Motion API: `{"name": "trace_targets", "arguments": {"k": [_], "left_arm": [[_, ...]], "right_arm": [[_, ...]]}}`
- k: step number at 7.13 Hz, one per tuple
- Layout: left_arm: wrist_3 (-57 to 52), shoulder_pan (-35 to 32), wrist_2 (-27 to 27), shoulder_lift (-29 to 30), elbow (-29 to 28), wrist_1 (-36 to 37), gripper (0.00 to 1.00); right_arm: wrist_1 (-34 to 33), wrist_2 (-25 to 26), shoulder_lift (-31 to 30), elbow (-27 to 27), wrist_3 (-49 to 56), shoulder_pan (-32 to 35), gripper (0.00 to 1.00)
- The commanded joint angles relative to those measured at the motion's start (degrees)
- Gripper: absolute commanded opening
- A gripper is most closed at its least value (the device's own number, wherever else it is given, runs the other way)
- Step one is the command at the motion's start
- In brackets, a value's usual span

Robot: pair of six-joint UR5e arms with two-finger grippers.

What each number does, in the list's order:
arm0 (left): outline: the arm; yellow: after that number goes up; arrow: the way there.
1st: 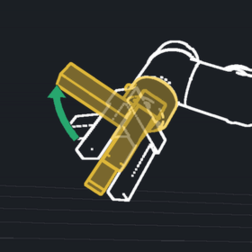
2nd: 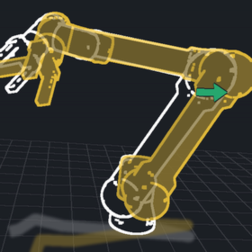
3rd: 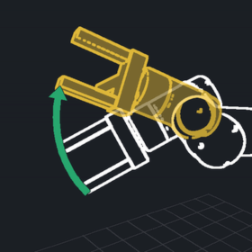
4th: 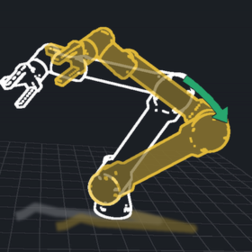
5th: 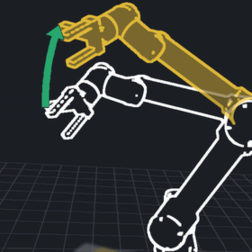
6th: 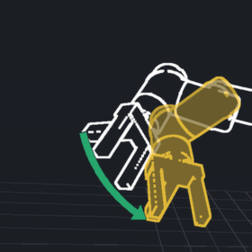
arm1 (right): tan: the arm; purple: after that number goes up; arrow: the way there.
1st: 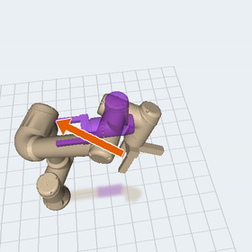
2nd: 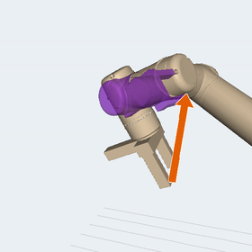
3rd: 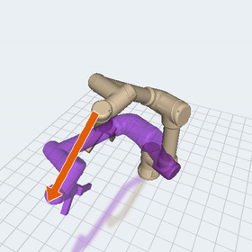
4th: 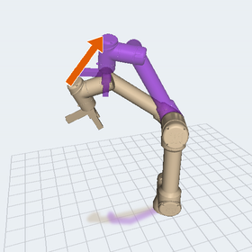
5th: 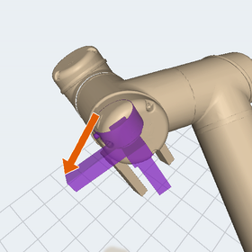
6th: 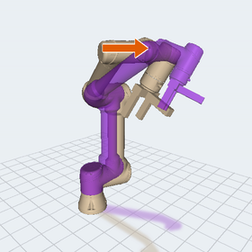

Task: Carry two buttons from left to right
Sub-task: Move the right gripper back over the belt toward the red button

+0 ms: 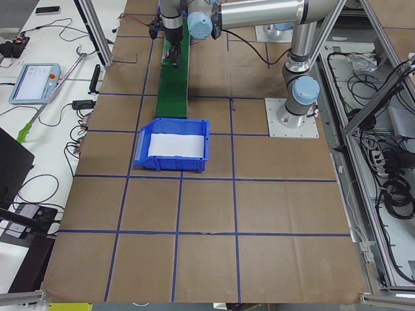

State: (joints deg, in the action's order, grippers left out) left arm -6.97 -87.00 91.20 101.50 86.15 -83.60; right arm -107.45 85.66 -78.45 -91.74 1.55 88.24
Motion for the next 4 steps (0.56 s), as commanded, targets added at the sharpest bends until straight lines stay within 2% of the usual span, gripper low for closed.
{"name": "trace_targets", "arguments": {"k": [1,4], "left_arm": [[0.03,-0.01,0.12,-0.25,1.56,3.77,0.99],[0.03,-0.01,0.12,-0.33,1.57,3.88,0.99]], "right_arm": [[-1.71,-0.05,1.19,-0.19,-0.23,0.53,1.00],[-1.80,0.03,1.98,-0.28,-0.23,0.53,1.00]]}}
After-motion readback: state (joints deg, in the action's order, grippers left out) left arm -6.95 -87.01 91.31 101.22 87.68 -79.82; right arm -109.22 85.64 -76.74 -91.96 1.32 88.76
